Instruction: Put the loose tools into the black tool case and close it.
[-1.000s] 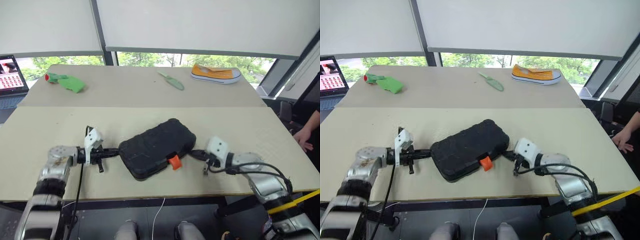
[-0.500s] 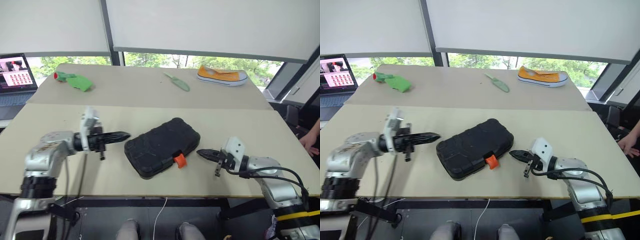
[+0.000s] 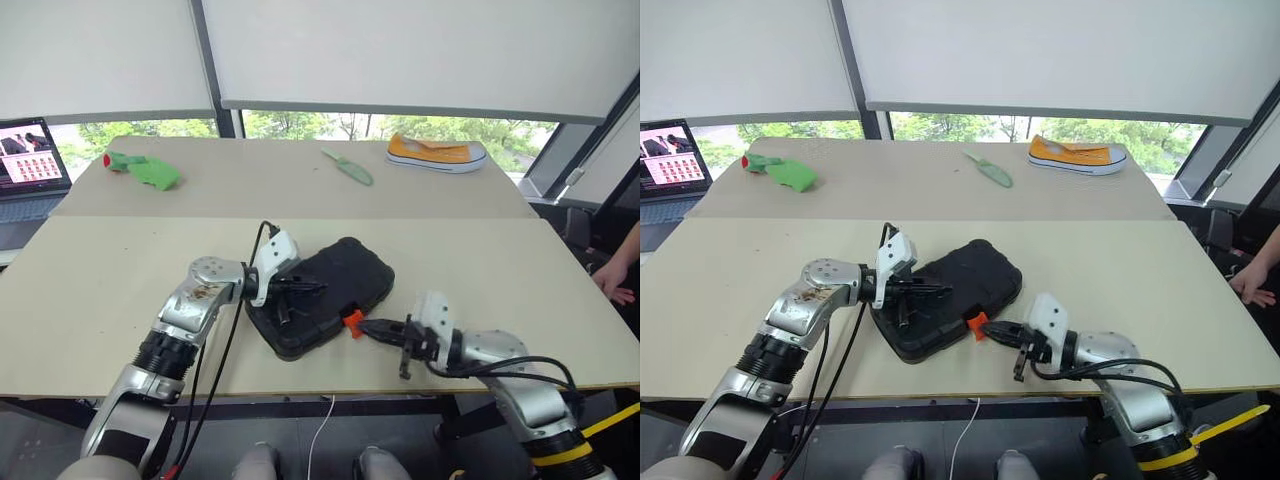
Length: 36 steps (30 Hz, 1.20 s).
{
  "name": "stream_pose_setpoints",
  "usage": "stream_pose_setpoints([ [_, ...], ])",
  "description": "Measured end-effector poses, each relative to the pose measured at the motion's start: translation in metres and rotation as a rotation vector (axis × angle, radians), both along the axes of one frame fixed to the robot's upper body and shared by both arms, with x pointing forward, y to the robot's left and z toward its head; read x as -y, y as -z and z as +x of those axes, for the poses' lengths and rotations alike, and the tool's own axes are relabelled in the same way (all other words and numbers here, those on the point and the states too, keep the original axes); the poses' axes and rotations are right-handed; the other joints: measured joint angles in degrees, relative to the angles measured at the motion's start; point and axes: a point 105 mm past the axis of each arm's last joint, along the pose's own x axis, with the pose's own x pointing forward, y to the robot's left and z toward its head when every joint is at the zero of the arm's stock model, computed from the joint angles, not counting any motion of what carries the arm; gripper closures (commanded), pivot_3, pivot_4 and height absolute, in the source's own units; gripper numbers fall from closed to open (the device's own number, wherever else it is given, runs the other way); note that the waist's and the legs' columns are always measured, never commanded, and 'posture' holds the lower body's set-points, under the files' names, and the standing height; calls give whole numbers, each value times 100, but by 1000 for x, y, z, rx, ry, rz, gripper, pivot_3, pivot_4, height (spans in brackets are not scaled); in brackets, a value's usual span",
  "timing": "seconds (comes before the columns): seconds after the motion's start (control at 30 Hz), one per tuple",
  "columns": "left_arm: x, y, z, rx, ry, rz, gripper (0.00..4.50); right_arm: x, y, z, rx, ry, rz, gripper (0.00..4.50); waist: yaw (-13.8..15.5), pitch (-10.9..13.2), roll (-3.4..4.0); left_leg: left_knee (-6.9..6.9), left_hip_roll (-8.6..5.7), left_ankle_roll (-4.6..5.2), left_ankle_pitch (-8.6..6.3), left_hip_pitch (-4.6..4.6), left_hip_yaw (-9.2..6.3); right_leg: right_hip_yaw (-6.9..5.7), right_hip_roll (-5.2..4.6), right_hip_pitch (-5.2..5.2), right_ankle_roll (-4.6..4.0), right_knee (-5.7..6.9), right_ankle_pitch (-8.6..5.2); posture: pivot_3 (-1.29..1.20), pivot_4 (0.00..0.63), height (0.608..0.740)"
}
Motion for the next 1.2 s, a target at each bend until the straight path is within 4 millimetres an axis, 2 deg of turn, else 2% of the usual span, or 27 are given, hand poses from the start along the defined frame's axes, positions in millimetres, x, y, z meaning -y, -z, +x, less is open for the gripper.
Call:
stream_pose_setpoints([
  [0.07,-1,1,0,-2,-2,0,4500,1,10,7,-21,41,-10,4459,-9,-1,1,-4,0,2,-2,37,2,0,-2,32,-1,-2,-25,0,150,740],
  [0.17,-1,1,0,-2,-4,0,4500,3,16,14,-23,68,-22,4459,-22,-8,10,-4,0,2,-2,43,1,1,-3,37,-17,0,-36,0,150,740],
  [0.33,-2,1,1,-3,-14,-4,4500,-6,26,19,-62,73,4,4459,-55,-15,13,-6,0,2,-2,46,1,2,-1,38,-13,2,-33,0,150,740],
  [0.63,2,2,3,1,-27,-10,4500,-14,27,20,-85,73,62,4459,-95,-15,13,-10,1,2,-2,43,0,5,2,32,-3,4,-27,0,150,740],
  [0.83,0,5,2,10,-32,19,4500,-11,19,22,-79,79,82,4459,-116,-14,14,-14,2,2,-2,44,0,11,5,28,-5,4,-27,0,150,740],
  [0.9,-2,6,1,12,-35,29,4500,-13,5,22,-63,60,120,4459,-145,-15,15,-16,9,1,-2,50,0,19,17,29,-8,4,-25,0,150,740],
  [1.0,-1,9,0,3,-35,25,4500,-24,-31,27,51,11,170,4459,-153,-33,25,-23,12,1,-3,69,-4,28,30,39,-13,3,-25,0,150,740],
  [1.03,1,10,-1,1,-29,24,4500,-26,-36,27,68,0,172,4459,-132,-46,22,-30,11,1,-3,76,-4,28,30,43,-23,1,-33,0,150,740],
  [1.2,4,11,-4,-1,-13,23,4500,-25,-26,29,37,18,160,4459,-84,-66,12,-54,5,-1,-4,85,6,42,25,44,-42,-4,-49,0,150,740],
])
